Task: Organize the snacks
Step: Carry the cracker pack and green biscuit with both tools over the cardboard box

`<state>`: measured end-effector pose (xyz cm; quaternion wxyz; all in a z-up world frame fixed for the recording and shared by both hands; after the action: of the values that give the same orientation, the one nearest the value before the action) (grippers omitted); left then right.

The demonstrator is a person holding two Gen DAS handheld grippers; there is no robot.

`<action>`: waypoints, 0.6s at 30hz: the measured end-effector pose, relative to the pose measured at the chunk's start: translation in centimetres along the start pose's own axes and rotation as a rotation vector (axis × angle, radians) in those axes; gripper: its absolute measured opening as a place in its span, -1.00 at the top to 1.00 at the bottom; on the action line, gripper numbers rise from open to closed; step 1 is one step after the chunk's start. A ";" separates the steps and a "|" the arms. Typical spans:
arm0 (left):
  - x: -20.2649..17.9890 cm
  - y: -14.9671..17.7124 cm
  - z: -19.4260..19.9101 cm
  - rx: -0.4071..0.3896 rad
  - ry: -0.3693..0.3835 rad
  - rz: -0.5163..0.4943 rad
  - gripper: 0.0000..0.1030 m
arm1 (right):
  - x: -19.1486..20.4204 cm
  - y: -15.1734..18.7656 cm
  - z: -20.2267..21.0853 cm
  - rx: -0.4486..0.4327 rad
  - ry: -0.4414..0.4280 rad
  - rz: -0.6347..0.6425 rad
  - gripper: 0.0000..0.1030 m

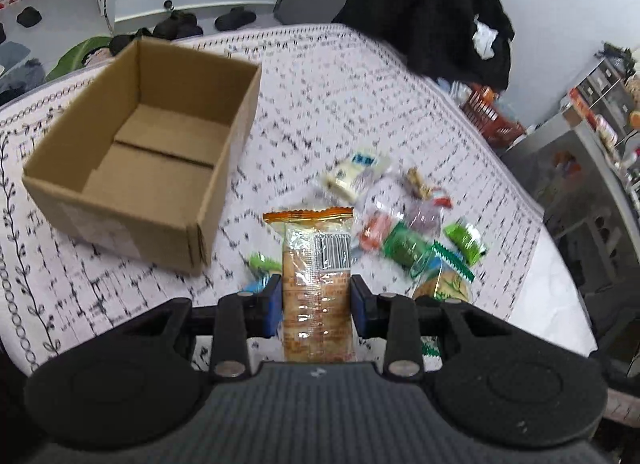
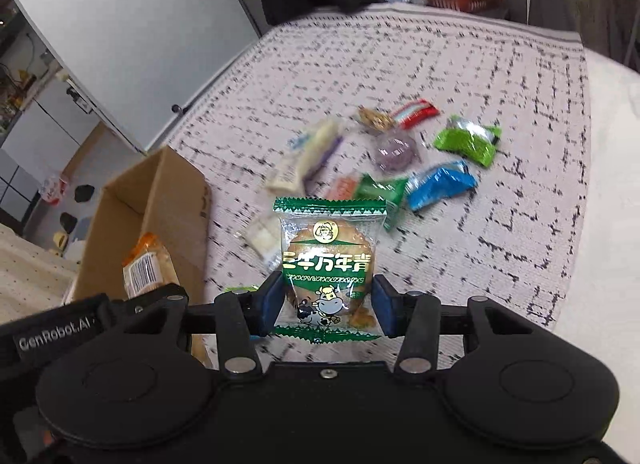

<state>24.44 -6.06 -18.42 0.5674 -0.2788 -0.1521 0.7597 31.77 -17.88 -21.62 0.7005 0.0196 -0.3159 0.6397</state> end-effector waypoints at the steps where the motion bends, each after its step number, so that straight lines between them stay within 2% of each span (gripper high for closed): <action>1: 0.2 -0.4 0.4 -0.012 0.002 -0.007 0.34 | 0.5 0.0 0.2 -0.009 -0.007 0.007 0.10; 15: 3.0 -5.0 2.2 -0.113 0.018 -0.130 0.34 | 6.6 -0.3 1.9 -0.098 -0.066 0.057 0.10; 18: 4.3 -5.3 1.9 -0.121 0.040 -0.089 0.34 | 7.5 -0.4 2.0 -0.116 -0.063 0.063 0.10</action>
<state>26.56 -0.20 -15.07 0.5855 -0.3207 -0.1986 0.7176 31.12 -12.17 -16.38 0.6695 -0.0109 -0.3748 0.6412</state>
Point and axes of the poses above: each gripper's, at about its wrist camera, not at the fingertips, and z roughly against the way its jaws point, x to its left, y to its underside, the point moved 8 cm from there along -z, roughly the way its jaws point, and after that the axes turned 14 degrees about -z, right-handed, at the moved point
